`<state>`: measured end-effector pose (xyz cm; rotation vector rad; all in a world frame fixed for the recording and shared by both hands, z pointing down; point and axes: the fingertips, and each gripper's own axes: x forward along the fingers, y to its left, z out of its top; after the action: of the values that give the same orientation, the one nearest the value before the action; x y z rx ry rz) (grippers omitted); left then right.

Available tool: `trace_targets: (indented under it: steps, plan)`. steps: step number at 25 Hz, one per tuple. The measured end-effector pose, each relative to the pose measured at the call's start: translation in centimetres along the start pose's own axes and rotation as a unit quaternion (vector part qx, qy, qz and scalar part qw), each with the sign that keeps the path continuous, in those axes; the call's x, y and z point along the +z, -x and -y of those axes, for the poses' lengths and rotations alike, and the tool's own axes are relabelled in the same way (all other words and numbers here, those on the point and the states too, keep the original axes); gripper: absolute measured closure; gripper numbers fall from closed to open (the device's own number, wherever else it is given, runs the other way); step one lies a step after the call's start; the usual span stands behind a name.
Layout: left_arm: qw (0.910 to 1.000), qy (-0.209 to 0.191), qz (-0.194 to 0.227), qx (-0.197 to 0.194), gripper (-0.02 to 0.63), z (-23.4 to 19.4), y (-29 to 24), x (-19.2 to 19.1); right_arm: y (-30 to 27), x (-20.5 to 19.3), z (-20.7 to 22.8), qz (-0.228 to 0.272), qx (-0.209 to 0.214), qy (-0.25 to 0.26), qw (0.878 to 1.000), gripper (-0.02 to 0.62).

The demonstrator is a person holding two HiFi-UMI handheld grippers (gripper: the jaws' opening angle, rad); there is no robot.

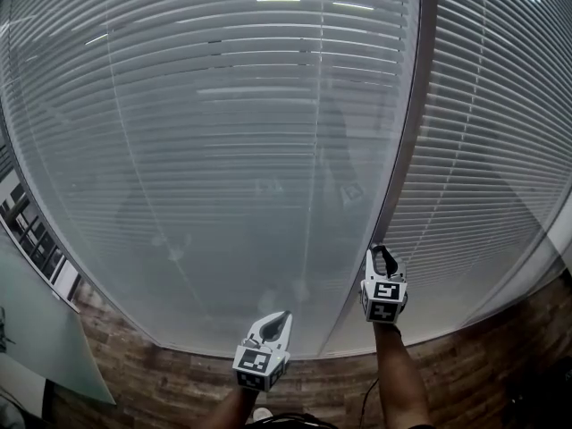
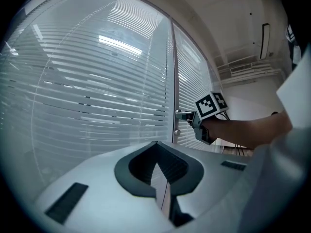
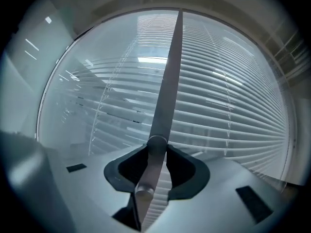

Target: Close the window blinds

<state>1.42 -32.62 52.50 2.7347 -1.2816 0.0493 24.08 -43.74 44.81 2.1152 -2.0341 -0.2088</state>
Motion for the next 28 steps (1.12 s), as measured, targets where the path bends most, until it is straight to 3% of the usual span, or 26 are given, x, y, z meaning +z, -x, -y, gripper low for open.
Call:
trace_targets:
  steps: [4,7,12,17,20,23,28]
  plan:
    - [1.0000,0.000,0.003,-0.003,0.606,0.2,0.0,0.4,0.1,0.1,-0.3,-0.006,0.001,0.057,0.998,0.472]
    - [1.0000,-0.001,0.004,-0.007,0.606,0.5,-0.2,0.3,0.3,0.5,-0.6,-0.017,0.005,0.152,0.988,0.472]
    - [0.9999,-0.003,0.001,-0.013,0.606,0.8,-0.3,0.0,0.1,0.1,-0.7,-0.011,-0.003,0.341,0.940,0.472]
    - [1.0000,-0.001,0.001,-0.008,0.606,0.3,-0.4,0.2,0.0,-0.1,-0.8,-0.012,-0.011,0.499,0.867,0.472]
    - [1.0000,-0.002,0.003,-0.007,0.606,0.1,-0.5,0.6,0.0,-0.1,-0.8,-0.014,-0.010,0.561,0.827,0.472]
    - [1.0000,-0.002,0.003,-0.008,0.606,0.1,-0.6,0.7,0.0,-0.1,-0.9,-0.017,-0.008,0.583,0.812,0.472]
    - [0.9999,-0.004,0.006,-0.008,0.606,0.4,-0.8,1.1,0.0,-0.2,-0.8,-0.013,-0.010,0.595,0.804,0.472]
